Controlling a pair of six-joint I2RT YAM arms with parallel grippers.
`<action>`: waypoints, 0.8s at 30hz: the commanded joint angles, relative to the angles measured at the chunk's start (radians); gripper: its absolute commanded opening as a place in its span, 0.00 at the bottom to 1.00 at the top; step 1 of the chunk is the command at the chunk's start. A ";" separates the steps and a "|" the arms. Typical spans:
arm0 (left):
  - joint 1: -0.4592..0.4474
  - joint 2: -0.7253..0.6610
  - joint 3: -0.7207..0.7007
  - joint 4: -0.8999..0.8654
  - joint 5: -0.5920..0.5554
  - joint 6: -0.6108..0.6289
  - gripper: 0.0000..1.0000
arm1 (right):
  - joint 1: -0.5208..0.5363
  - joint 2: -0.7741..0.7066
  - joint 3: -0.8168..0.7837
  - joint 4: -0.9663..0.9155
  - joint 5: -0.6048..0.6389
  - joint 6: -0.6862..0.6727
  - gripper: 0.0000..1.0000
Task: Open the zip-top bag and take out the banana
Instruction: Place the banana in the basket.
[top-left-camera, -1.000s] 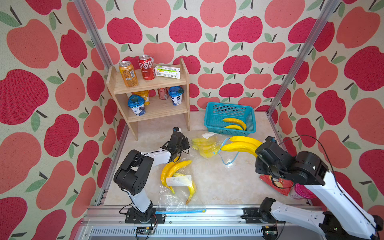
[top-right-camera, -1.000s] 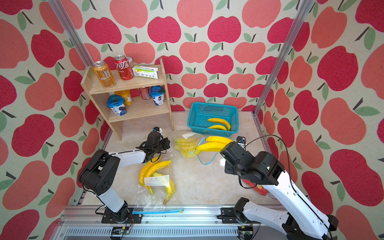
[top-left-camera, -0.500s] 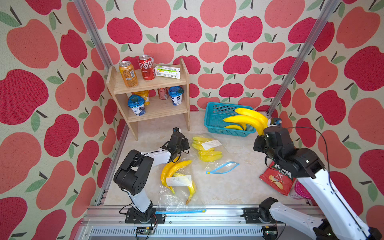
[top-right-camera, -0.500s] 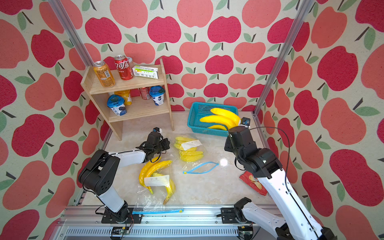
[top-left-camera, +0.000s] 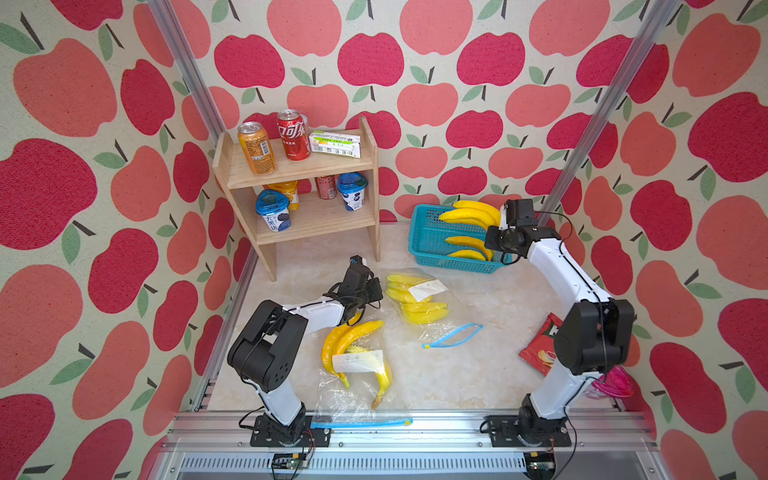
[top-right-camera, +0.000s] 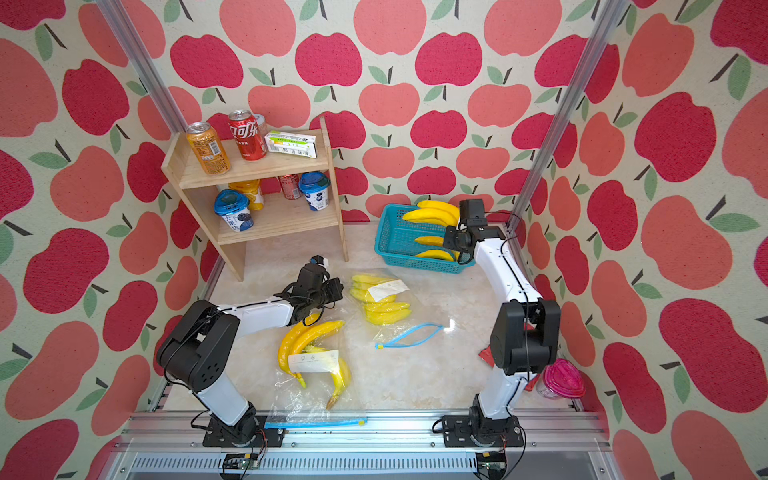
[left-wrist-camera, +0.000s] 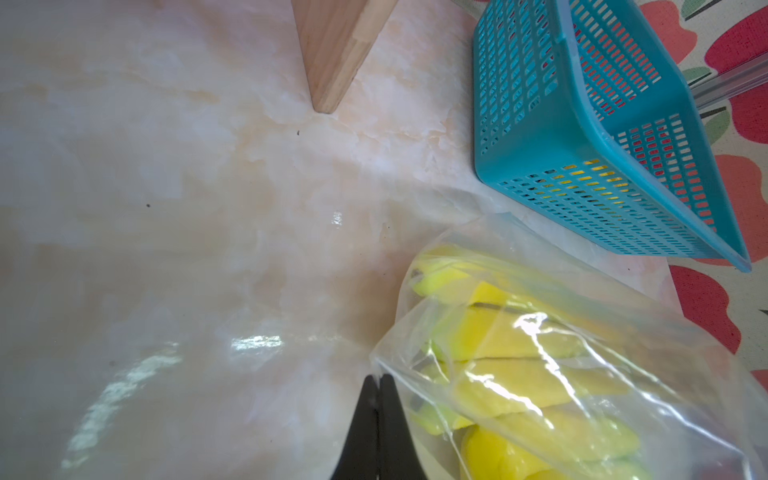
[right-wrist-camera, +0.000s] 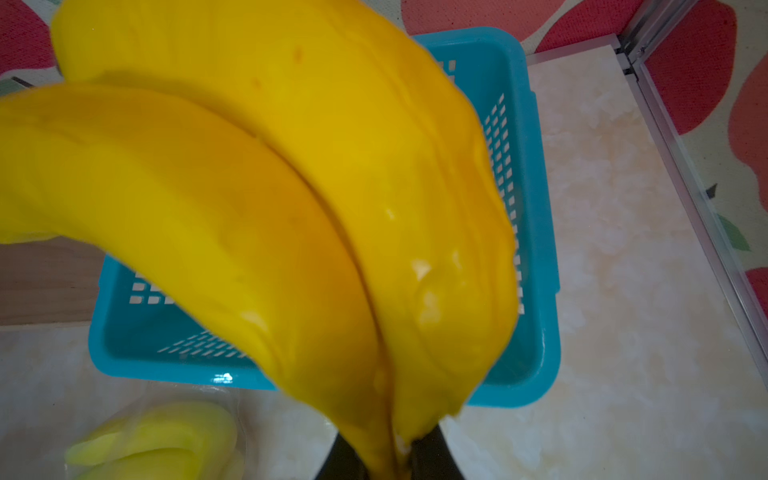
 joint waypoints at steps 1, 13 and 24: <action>-0.003 -0.003 0.034 -0.039 -0.004 -0.005 0.00 | -0.040 0.149 0.148 -0.013 -0.052 -0.032 0.03; -0.002 -0.015 0.032 -0.053 -0.035 -0.019 0.00 | -0.069 0.510 0.529 -0.216 -0.101 -0.072 0.08; -0.002 -0.026 0.024 -0.049 -0.030 -0.025 0.00 | -0.058 0.273 0.310 -0.123 -0.074 -0.055 0.67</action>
